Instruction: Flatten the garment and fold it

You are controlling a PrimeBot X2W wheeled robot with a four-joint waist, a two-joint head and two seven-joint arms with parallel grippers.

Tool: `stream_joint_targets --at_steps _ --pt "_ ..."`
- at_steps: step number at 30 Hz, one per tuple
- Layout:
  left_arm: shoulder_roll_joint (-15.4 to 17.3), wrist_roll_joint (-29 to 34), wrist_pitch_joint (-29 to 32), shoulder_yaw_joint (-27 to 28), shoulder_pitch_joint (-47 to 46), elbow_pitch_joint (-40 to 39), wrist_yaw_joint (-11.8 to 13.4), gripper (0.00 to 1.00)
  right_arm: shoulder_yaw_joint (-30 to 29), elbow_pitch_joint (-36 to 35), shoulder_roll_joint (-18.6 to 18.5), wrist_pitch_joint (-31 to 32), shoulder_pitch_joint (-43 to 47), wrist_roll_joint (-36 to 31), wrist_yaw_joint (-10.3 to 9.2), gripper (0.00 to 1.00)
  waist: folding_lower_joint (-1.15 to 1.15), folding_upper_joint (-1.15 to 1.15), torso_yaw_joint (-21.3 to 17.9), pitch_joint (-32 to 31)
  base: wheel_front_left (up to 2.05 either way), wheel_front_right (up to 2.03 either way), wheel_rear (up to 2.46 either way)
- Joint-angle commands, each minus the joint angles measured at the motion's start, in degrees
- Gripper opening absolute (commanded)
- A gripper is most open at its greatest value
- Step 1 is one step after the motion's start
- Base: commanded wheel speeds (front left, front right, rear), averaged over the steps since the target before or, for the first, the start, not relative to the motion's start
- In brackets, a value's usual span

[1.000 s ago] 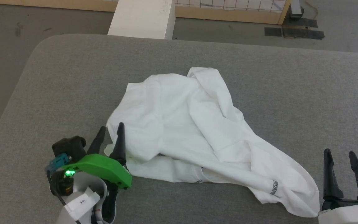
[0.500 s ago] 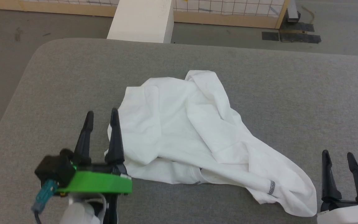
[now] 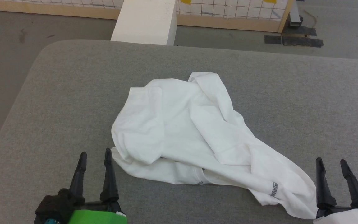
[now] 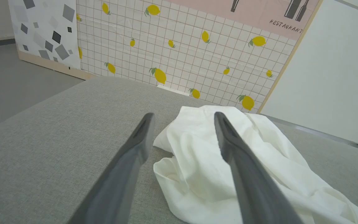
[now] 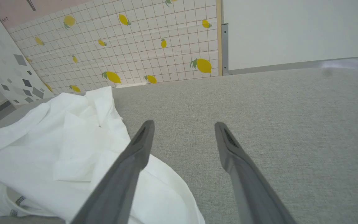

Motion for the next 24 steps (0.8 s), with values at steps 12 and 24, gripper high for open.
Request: stream_joint_targets --at_steps 12,24 --pt "-0.3 -0.6 -0.3 -2.4 -1.2 -0.3 0.6 1.00 9.4 -1.7 -4.9 28.2 -12.0 -2.8 -0.08 1.00 0.00 0.00 3.2 1.3 0.00 0.00 0.00" --pt "-0.3 -2.0 -0.3 -4.3 -4.3 0.3 0.8 1.00 20.4 5.5 -22.4 49.7 -21.2 7.3 -0.08 1.00 0.00 0.00 5.6 4.9 0.00 0.00 0.00"
